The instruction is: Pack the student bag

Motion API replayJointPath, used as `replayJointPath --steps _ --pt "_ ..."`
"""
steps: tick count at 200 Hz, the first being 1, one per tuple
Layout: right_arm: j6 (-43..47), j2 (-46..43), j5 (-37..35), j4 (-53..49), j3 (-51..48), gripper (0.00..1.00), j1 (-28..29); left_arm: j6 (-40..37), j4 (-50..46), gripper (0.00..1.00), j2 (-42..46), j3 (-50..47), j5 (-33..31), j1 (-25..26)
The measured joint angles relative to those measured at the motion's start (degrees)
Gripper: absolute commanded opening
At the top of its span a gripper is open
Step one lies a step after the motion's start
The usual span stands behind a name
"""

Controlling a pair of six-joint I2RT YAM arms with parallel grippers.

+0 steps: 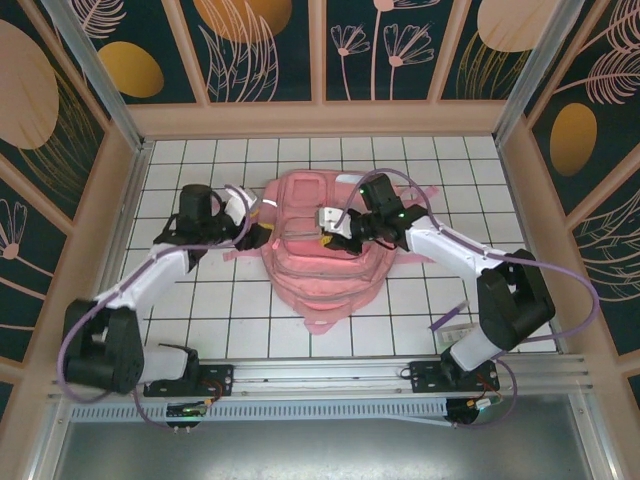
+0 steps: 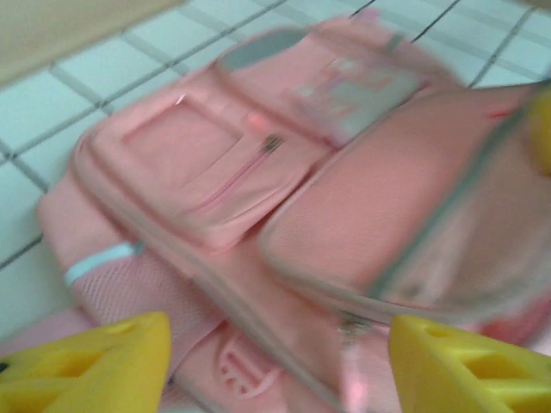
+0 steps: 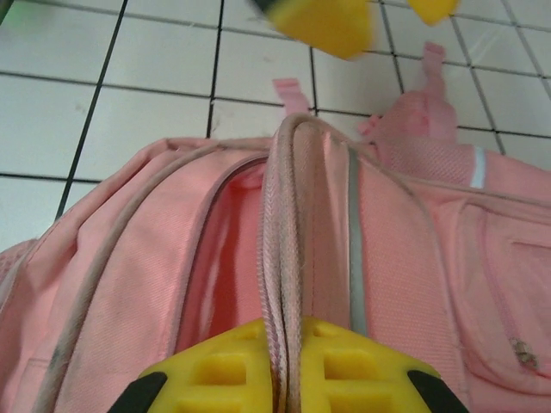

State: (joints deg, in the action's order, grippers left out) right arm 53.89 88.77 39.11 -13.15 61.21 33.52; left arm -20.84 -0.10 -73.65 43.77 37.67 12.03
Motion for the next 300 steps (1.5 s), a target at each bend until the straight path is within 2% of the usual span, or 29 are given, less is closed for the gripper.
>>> replayJointPath --steps 30,58,71,80,92,112,123,129,131,133,137,159,178,201,222,242,258,290,300 --pt "0.5 -0.6 2.0 0.7 0.1 0.02 -1.2 -9.5 0.4 0.75 4.8 -1.7 4.8 2.3" --pt "3.7 -0.6 3.4 -1.5 1.4 0.02 -1.3 -16.9 0.0 0.77 3.3 -0.9 2.4 7.0" --pt "4.3 -0.6 3.8 -1.7 1.7 0.04 -1.3 -19.3 0.0 0.74 1.4 0.4 1.2 8.9" --pt "4.2 -0.6 3.9 -1.6 1.7 0.08 -1.4 -20.3 0.3 0.67 0.0 1.3 0.7 9.8" --pt "2.7 -0.7 3.8 -0.5 1.5 0.18 -1.3 -21.2 1.1 0.49 -1.7 2.2 0.3 10.6" --pt "-2.2 -2.7 3.3 5.5 -1.6 0.36 -1.3 -20.5 0.8 0.0 -5.4 5.0 0.7 11.0" --pt "-5.8 -5.2 2.1 10.1 -4.4 0.45 -1.3 -19.7 0.2 0.0 -7.5 6.7 1.4 11.0" --pt "-8.5 -7.1 1.3 12.8 -6.5 0.59 -1.3 -19.2 0.1 0.0 -8.5 7.3 1.6 11.1" --pt "-9.4 -7.8 1.2 13.7 -7.2 0.83 -1.3 -18.9 0.0 0.0 -8.7 7.4 1.6 11.1" --pt "-11.2 -8.5 0.8 14.5 -8.0 0.94 -1.4 -18.4 0.0 0.0 -8.9 7.5 1.6 11.1" --pt "-12.1 -9.8 0.0 16.0 -9.2 0.99 -1.3 -17.9 0.1 0.0 -9.4 7.7 1.7 11.1" --pt "-27.0 -18.5 -8.6 23.7 -15.8 0.99 -1.2 -13.2 0.7 0.0 -10.7 7.8 1.7 11.1" --pt "-44.0 -24.9 -22.3 24.0 -16.6 0.99 -1.2 -8.4 3.8 0.0 -10.5 6.5 1.1 11.1" --pt "-69.2 -31.2 -40.0 15.5 -15.3 0.99 -1.5 -1.3 7.6 0.0 -9.5 4.3 -2.2 11.3" --pt "-92.0 -35.1 -48.7 1.9 -15.3 0.98 -3.6 6.9 10.0 0.0 -8.1 3.2 -10.1 11.7" --pt "-111.3 -35.2 -51.8 -15.2 -15.3 0.97 -8.7 14.3 12.1 0.0 -6.2 2.2 -17.6 11.7" --pt "-121.2 -34.6 -51.6 -26.8 -16.0 0.98 -14.1 19.0 13.1 0.0 -4.7 1.4 -21.9 11.6" --pt "-129.3 -36.7 -49.7 -40.2 -20.5 0.99 -23.5 26.4 12.7 0.0 -1.2 0.2 -29.2 11.6" --pt "-129.8 -38.2 -48.6 -42.3 -22.5 0.94 -26.2 27.8 12.2 0.0 0.1 -0.5 -30.6 11.6"
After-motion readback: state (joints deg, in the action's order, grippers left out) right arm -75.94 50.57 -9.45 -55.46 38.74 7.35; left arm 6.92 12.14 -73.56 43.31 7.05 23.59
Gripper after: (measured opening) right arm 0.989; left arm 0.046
